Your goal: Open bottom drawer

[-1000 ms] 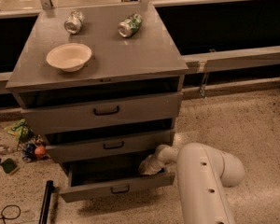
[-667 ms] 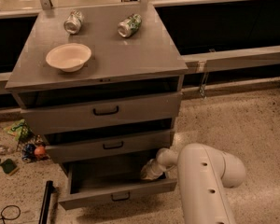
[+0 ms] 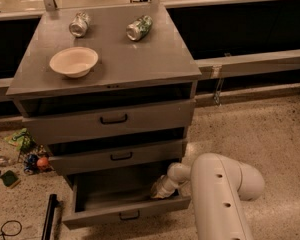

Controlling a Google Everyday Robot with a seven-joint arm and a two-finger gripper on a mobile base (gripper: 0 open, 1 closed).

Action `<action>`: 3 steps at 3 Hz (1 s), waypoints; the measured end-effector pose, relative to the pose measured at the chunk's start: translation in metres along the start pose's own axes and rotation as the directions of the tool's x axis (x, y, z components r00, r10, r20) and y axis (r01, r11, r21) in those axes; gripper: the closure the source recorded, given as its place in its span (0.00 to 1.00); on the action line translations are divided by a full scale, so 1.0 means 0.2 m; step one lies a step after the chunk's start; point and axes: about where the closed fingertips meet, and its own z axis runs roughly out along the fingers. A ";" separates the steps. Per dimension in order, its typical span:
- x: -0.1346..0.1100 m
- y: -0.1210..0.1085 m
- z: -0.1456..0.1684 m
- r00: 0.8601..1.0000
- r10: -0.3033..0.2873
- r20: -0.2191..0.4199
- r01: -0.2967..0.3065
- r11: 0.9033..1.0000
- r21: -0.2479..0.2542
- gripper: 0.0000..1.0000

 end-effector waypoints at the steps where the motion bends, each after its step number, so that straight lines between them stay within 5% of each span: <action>1: 0.00 0.02 0.01 1.000 0.006 -0.001 -0.006 1.000 -0.013 1.00; 2: 0.02 0.29 0.06 0.999 0.038 -0.010 -0.039 0.994 -0.098 1.00; 3: 0.02 0.27 0.06 0.999 0.038 -0.010 -0.039 0.994 -0.098 1.00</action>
Offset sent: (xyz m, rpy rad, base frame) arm -0.1522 -0.0106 -0.0354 -0.0488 0.2597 0.0332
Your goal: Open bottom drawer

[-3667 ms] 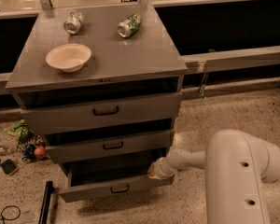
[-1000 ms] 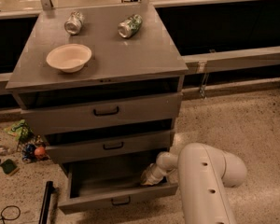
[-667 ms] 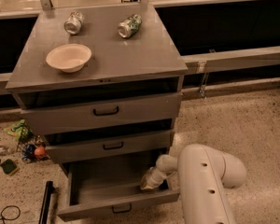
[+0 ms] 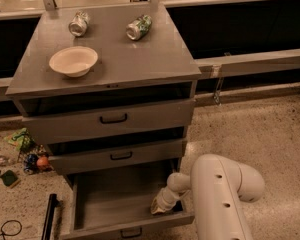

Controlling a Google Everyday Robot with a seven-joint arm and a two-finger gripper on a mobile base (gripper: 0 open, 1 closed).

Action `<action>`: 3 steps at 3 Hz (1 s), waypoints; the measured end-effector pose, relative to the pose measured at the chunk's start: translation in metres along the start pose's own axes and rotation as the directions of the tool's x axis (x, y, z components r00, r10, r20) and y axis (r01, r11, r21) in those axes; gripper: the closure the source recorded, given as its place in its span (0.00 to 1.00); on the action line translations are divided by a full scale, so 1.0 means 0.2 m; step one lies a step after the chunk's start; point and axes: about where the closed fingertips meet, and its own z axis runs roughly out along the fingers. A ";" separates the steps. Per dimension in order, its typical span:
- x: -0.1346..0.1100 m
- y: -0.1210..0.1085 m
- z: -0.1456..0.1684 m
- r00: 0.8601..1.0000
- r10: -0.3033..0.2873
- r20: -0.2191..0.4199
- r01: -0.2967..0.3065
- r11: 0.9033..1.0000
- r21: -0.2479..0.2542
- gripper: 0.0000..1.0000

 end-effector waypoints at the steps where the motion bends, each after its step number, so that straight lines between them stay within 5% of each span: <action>1: -0.02 0.00 -0.06 1.000 -0.008 0.002 0.008 0.999 0.035 1.00; 2: -0.06 -0.04 -0.30 0.999 -0.032 0.009 0.030 0.983 0.181 1.00; 3: -0.06 -0.04 -0.51 0.999 -0.039 0.036 0.026 0.954 0.297 1.00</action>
Offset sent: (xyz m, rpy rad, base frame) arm 0.0336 -0.0459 0.1336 0.0551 -0.3969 -0.1515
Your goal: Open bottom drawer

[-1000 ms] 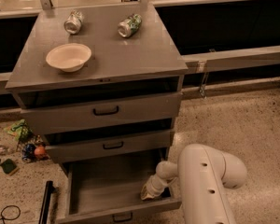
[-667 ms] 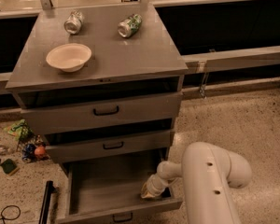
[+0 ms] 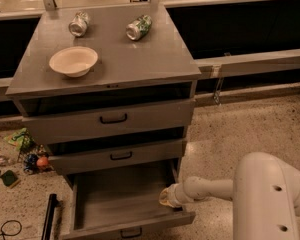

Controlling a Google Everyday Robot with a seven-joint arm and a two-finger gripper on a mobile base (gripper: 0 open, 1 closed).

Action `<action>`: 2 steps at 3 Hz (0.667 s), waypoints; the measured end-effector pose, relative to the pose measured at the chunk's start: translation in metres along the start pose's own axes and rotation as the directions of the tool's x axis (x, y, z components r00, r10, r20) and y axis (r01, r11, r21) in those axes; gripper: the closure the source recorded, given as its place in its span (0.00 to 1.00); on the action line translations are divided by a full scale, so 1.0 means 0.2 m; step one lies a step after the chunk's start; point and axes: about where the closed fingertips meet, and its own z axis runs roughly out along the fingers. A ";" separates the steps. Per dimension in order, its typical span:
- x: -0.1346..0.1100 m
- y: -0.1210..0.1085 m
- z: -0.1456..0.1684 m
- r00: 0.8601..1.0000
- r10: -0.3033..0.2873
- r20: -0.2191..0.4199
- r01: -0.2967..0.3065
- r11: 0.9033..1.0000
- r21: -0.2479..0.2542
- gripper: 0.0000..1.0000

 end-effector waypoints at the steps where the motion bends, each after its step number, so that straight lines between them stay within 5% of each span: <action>1: -0.03 -0.04 -0.20 0.998 -0.015 0.057 0.010 0.996 0.089 1.00; 2: 0.02 -0.04 -0.27 0.997 0.015 0.071 -0.025 0.991 0.128 0.82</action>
Offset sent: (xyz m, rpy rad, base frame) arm -0.0007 -0.0132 0.0306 0.0474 -0.0685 -0.0168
